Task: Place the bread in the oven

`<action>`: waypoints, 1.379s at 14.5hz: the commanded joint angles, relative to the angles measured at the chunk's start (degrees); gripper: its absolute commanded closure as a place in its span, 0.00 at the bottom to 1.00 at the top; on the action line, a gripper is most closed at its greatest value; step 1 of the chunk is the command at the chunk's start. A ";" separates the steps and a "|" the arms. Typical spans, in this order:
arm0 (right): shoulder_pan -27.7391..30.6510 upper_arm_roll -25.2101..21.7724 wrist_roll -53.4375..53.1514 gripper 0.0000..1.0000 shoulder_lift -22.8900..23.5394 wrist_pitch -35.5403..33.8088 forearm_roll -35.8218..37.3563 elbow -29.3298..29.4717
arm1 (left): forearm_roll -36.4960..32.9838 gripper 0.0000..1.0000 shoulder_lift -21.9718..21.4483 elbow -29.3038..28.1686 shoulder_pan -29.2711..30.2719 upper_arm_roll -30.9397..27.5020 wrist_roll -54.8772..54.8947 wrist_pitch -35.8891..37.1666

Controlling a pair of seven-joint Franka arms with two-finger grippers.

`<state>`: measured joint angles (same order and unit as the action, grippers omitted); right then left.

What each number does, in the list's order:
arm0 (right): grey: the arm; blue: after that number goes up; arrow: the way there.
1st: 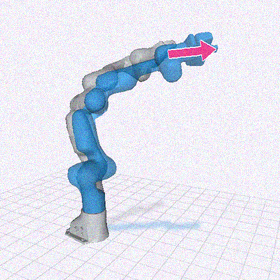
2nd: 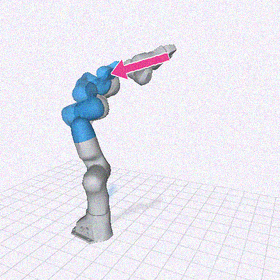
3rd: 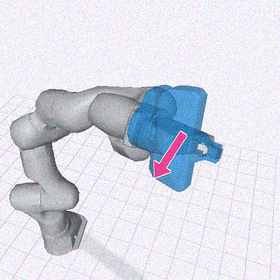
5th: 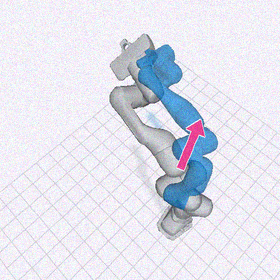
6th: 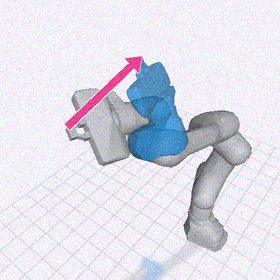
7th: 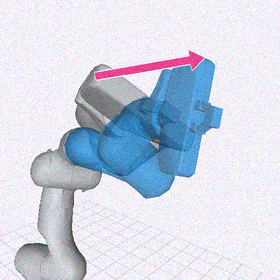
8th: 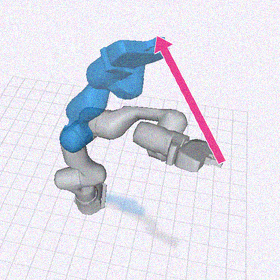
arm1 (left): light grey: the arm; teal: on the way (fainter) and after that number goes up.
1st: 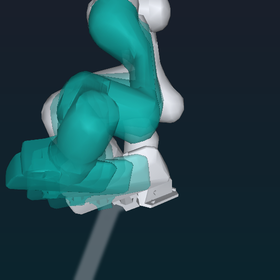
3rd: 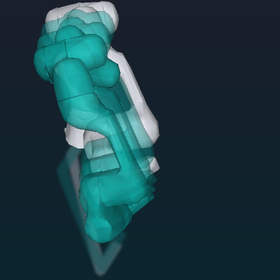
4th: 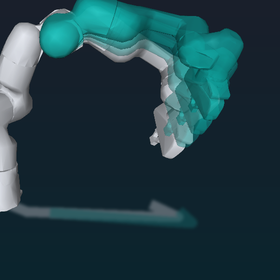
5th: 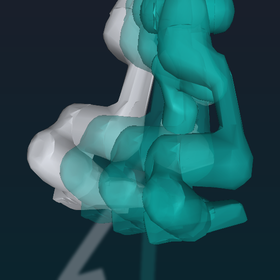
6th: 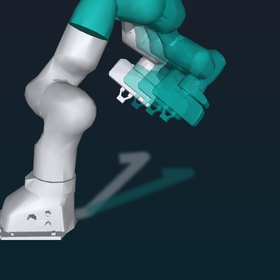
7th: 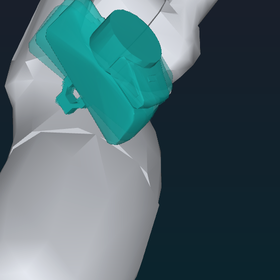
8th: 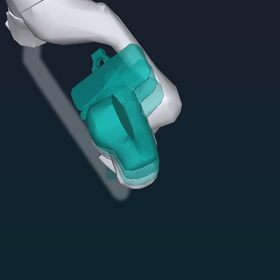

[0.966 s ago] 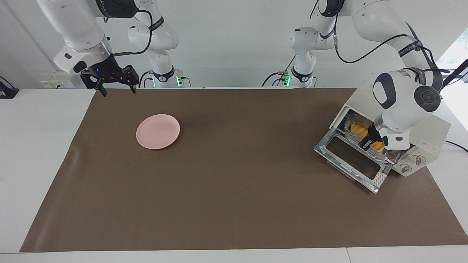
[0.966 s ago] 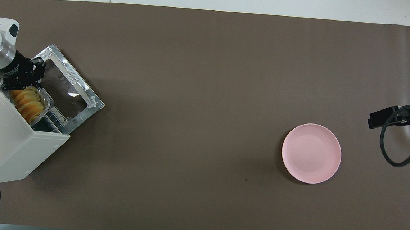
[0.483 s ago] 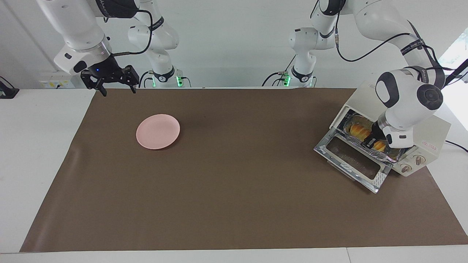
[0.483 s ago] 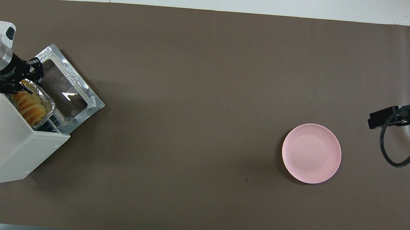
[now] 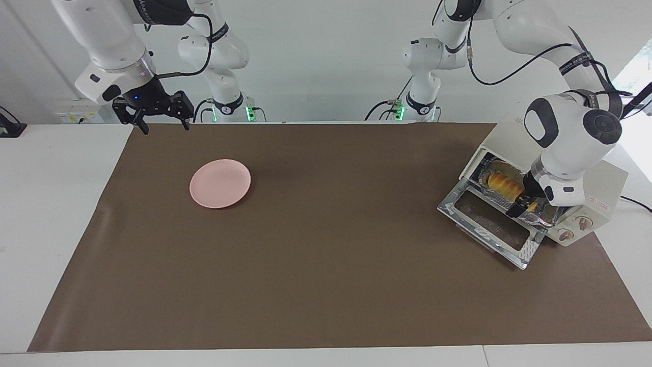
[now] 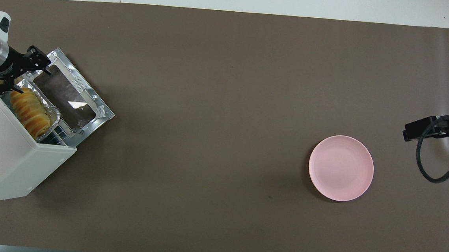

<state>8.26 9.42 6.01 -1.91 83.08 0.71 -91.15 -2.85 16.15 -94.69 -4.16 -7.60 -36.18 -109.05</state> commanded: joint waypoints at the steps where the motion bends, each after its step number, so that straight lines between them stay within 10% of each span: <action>1: 0.97 0.69 -0.91 0.00 -0.72 -0.55 -0.36 -0.61 | -1.01 0.00 0.20 3.28 -0.41 0.13 0.32 1.46; 5: 0.97 0.69 -0.91 0.00 -0.72 -0.55 -0.45 -0.61 | -0.66 0.00 -0.41 7.05 -0.58 0.65 2.24 7.24; 12: 0.97 0.69 -0.91 0.00 -0.72 -0.55 -0.36 -0.61 | -0.49 0.00 -12.61 8.12 -0.93 0.57 40.97 26.59; 20: 0.97 0.69 -0.91 0.00 -0.72 -0.55 -0.36 -0.61 | 1.89 0.00 -18.26 4.78 5.04 8.12 41.98 28.37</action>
<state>8.26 9.42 6.01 -1.91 83.08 0.71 -91.15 -1.86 -0.03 -87.36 -0.37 -0.34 5.09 -80.24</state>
